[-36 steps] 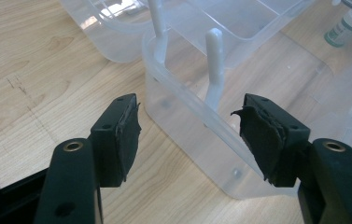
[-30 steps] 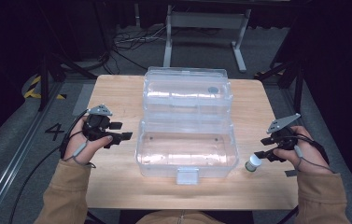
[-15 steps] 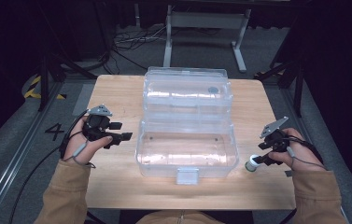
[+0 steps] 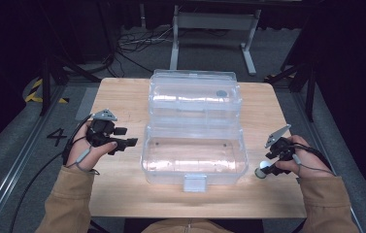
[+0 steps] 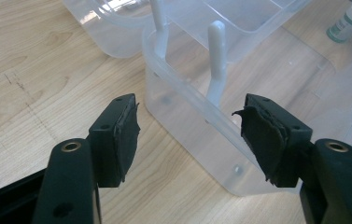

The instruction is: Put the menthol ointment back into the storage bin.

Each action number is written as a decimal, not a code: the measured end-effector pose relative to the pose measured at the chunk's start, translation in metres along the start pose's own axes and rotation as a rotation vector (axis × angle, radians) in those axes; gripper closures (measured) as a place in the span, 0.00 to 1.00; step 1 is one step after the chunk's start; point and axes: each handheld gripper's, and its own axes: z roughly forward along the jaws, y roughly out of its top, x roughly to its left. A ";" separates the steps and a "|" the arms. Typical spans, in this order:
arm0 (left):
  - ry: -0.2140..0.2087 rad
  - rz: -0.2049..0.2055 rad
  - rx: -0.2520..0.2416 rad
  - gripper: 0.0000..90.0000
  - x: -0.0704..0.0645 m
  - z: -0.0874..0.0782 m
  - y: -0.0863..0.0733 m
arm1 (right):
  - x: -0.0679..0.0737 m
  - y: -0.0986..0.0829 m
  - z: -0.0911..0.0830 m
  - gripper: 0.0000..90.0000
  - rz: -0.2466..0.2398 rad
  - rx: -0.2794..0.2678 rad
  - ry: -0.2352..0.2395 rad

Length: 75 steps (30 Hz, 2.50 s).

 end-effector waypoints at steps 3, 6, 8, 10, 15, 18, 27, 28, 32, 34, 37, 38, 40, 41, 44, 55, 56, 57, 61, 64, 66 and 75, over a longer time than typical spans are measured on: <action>0.002 -0.005 -0.003 0.41 0.000 0.000 0.000 | 0.001 0.001 0.004 0.40 -0.012 0.022 0.010; 0.000 -0.015 0.000 0.41 0.000 0.001 -0.001 | 0.002 0.002 0.008 0.41 -0.023 0.041 0.011; -0.001 -0.016 0.000 0.41 -0.001 0.001 -0.001 | 0.002 0.003 0.009 0.42 -0.030 0.043 0.011; -0.001 -0.004 0.003 0.41 0.000 0.001 0.000 | 0.002 0.003 0.011 0.43 -0.033 0.051 0.011; -0.001 -0.006 0.009 0.40 -0.001 0.003 -0.001 | 0.003 0.004 0.013 0.46 -0.039 0.066 0.013; 0.000 0.004 0.010 0.40 0.000 0.003 0.000 | 0.003 0.004 0.015 0.49 -0.039 0.073 0.017; -0.002 0.006 0.010 0.40 0.000 0.003 0.000 | 0.004 0.005 0.015 0.56 -0.039 0.078 0.018; -0.001 0.012 0.011 0.40 0.001 0.002 0.000 | 0.004 0.005 0.015 0.56 -0.037 0.078 0.020; -0.001 -0.002 0.007 0.40 0.000 0.002 -0.001 | 0.003 0.006 0.014 0.56 -0.031 0.077 0.018; -0.002 -0.002 0.006 0.40 0.000 0.002 -0.001 | 0.004 0.006 0.014 0.56 -0.022 0.074 0.025; 0.000 -0.004 0.003 0.40 0.000 0.002 -0.001 | 0.004 0.006 0.012 0.56 -0.025 0.067 0.025; -0.003 -0.016 0.005 0.40 -0.001 0.001 -0.001 | 0.004 0.006 0.010 0.56 -0.024 0.063 0.022; -0.002 -0.016 0.005 0.40 -0.001 0.001 -0.001 | 0.004 0.006 0.008 0.56 -0.018 0.052 0.026; -0.001 -0.013 0.005 0.40 0.000 0.001 -0.001 | 0.005 0.007 0.006 0.56 -0.015 0.049 0.026; 0.003 -0.001 0.004 0.40 0.000 0.001 -0.001 | 0.006 0.008 0.004 0.56 -0.016 0.044 0.027; 0.010 -0.009 0.008 0.40 0.001 -0.001 -0.005 | 0.009 0.013 -0.012 0.56 -0.021 0.024 0.030; 0.010 -0.009 0.008 0.40 0.001 -0.001 -0.005 | 0.009 0.013 -0.012 0.56 -0.021 0.024 0.030; 0.014 -0.010 0.012 0.40 0.001 -0.003 -0.006 | 0.009 0.015 -0.018 0.56 -0.028 0.014 0.028; 0.017 -0.014 0.007 0.40 0.000 -0.007 -0.008 | 0.009 0.018 -0.023 0.56 -0.039 0.033 0.028; 0.025 -0.021 -0.002 0.40 0.000 -0.010 -0.009 | 0.009 0.022 -0.031 0.56 -0.046 0.037 0.017; 0.028 -0.019 -0.005 0.40 0.001 -0.011 -0.009 | 0.010 0.026 -0.036 0.56 -0.054 0.035 0.014; 0.030 -0.020 -0.008 0.40 0.002 -0.013 -0.010 | 0.013 0.041 -0.052 0.56 -0.085 0.028 0.024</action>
